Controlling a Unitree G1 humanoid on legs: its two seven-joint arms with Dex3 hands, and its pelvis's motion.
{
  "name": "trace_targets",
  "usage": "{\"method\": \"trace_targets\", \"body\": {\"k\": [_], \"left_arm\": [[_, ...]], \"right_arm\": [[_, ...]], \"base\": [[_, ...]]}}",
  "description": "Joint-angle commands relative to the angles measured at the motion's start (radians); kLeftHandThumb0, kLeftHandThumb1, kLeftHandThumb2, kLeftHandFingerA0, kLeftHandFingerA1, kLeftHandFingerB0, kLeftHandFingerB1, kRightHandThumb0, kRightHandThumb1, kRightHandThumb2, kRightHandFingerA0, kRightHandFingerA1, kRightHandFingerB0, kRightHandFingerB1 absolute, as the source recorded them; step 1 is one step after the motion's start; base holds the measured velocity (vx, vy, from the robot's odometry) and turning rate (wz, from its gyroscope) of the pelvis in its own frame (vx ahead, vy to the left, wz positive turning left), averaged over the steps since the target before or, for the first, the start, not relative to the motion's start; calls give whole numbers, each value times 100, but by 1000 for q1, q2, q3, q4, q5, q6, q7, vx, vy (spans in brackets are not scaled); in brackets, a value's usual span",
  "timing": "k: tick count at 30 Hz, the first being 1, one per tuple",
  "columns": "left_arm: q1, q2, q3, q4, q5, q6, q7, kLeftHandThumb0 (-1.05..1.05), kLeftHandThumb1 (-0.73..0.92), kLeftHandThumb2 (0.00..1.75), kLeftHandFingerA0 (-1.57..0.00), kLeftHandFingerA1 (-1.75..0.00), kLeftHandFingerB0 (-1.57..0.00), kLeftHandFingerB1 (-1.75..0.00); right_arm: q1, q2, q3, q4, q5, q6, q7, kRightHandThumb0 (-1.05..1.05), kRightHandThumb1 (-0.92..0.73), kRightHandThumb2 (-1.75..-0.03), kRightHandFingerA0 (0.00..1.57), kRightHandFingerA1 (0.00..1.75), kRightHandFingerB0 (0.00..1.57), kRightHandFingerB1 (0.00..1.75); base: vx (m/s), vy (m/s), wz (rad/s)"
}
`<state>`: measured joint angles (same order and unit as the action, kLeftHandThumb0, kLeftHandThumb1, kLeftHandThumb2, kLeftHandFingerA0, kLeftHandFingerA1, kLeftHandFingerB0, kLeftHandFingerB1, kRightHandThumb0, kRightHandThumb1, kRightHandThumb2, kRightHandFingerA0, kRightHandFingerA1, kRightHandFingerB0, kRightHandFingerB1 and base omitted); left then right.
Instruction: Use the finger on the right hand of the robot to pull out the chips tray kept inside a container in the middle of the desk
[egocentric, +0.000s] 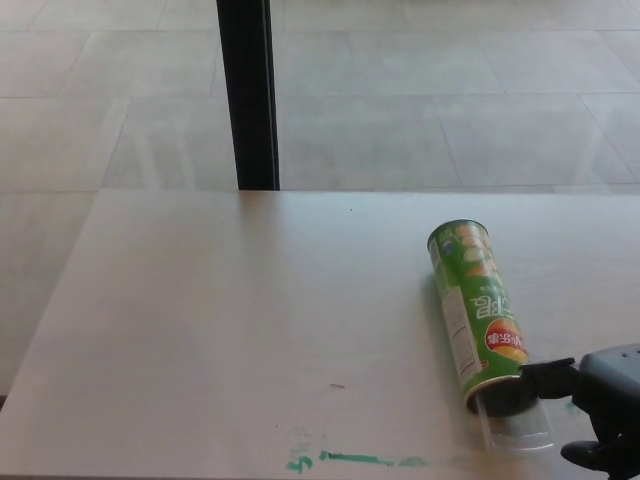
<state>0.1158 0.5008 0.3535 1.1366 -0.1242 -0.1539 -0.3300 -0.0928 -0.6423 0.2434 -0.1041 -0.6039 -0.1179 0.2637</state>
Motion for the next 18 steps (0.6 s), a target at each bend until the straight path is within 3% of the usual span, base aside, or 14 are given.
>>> {"method": "trace_targets", "body": {"k": [1,4,10,14,18], "left_arm": [[-3,23,-1,6,-4,-7,-2,-77,83,66,-31,-91,-37,-76],[0,28,-7,-1,3,-13,-2,-77,84,65,-30,-92,-38,-81],[-5,25,-5,-1,-6,-2,-2,-76,84,66,-31,-90,-35,-73],[-4,29,-15,4,4,-20,-5,-78,84,65,-32,-93,-38,-81],[-11,26,-11,11,-2,-6,6,-76,83,65,-33,-91,-39,-81]], "right_arm": [[9,0,11,10,-49,26,10,-19,-57,-58,86,129,55,46],[15,-2,16,32,-73,32,-3,-18,-56,-57,88,127,55,46],[-1,14,44,61,-114,81,19,-19,-58,-57,85,118,54,44],[-11,38,68,85,-123,81,6,-19,-58,-58,82,132,54,44],[-28,58,104,108,-164,72,-17,-21,-57,-58,83,130,55,44]], "base": [[0,0,0],[0,0,0],[0,0,0],[0,0,0],[0,0,0]]}}
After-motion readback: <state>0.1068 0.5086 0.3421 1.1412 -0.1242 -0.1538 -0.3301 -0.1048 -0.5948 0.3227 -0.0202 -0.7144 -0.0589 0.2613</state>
